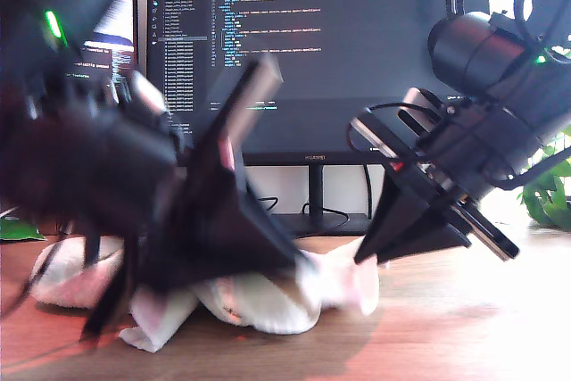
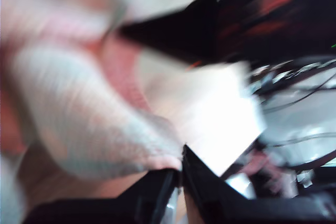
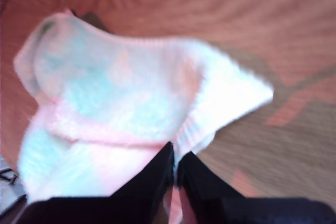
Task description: Fold the tea towel to a neat square and place it to the right
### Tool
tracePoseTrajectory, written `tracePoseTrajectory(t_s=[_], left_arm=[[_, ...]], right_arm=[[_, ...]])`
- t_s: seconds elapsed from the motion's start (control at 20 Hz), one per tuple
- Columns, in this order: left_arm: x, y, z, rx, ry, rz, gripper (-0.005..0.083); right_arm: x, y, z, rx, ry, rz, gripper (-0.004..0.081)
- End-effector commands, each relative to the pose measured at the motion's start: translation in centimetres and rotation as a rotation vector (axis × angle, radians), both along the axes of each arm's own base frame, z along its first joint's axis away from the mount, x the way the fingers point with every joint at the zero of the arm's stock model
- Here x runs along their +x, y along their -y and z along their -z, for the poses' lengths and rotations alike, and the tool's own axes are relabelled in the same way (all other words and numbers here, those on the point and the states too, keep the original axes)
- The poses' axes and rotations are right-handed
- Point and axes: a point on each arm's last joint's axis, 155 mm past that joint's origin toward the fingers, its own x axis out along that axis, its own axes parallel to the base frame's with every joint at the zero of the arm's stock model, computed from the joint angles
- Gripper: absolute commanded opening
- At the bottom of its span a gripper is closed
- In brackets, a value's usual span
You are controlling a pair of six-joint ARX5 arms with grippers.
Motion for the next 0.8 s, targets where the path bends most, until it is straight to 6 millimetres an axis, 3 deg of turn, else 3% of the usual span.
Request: tracePoseTrajectory(t_s=[0.0,0.4,0.55,0.75], left_arm=[[0.1,-0.6,-1.5,-0.014,0.032,0.000,-0.0021],[0.9,-4.5,-10.0,-0.150,0.200,-0.069,-0.0021],[0.2,-5.3,-12.6,-0.204,0.213,-0.041,-0.0021],[-0.7,-5.1,-16.3,-0.237,0.244,0.034,-0.0021]], right_arm=[[0.3,-0.9,-4.3,0.045,0.101,-0.024,-0.0012],[-0.7,-0.9,-17.0,0.104,0.380,0.006,-0.0013],[-1.0,-1.0,-20.3,0.072,0.458,0.009,-0.0012],[-1.7,-1.6,-23.0,0.035,0.515,-0.018,-0.0012]])
